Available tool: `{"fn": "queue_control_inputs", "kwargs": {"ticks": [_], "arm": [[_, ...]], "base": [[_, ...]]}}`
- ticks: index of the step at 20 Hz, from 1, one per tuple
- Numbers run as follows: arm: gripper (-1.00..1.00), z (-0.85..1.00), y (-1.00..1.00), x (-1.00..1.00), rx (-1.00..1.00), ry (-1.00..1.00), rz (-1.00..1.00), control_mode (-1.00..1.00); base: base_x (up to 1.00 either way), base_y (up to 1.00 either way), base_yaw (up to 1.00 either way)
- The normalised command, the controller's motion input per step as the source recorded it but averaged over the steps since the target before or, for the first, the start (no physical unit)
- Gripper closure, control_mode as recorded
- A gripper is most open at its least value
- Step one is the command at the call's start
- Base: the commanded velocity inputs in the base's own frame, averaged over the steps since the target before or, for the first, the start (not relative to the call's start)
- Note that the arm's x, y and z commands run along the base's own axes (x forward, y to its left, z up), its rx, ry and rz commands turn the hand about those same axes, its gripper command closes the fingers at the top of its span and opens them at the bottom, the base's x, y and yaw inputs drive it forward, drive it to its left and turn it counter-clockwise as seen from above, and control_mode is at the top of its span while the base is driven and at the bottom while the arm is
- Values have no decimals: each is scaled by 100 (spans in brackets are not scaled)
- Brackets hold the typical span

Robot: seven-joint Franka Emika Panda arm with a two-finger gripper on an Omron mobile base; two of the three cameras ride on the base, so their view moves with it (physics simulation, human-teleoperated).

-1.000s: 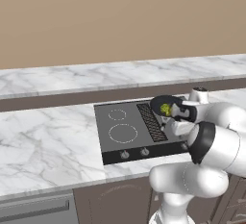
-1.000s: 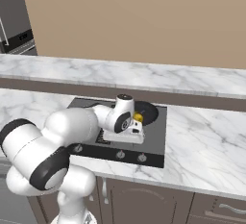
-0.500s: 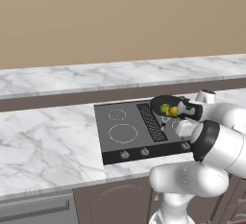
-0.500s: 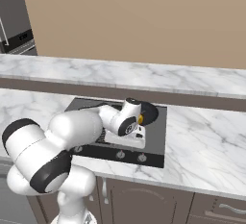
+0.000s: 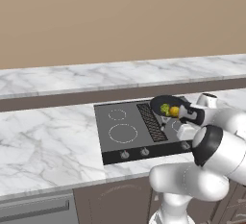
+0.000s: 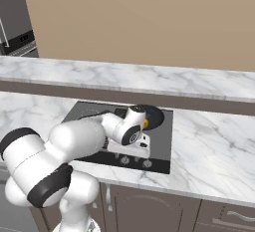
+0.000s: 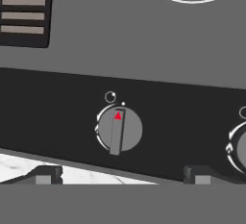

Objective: Put the lemon and broccoli in the pan. Then turn on the rear right burner and set the heat to medium.

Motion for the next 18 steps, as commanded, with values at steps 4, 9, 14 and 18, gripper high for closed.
{"fn": "queue_control_inputs", "kwargs": {"ticks": [4, 9, 14, 18], "arm": [[-100, 0, 26, 9, -3, 0, 0, -100], [-100, 0, 13, 17, 0, -3, 0, -100], [-100, -3, -5, 1, 0, 0, 0, -100], [-100, -14, -3, 12, 0, 0, 0, -100]], "base": [[0, 0, 0], [0, 0, 0], [0, 0, 0], [0, 0, 0]]}}
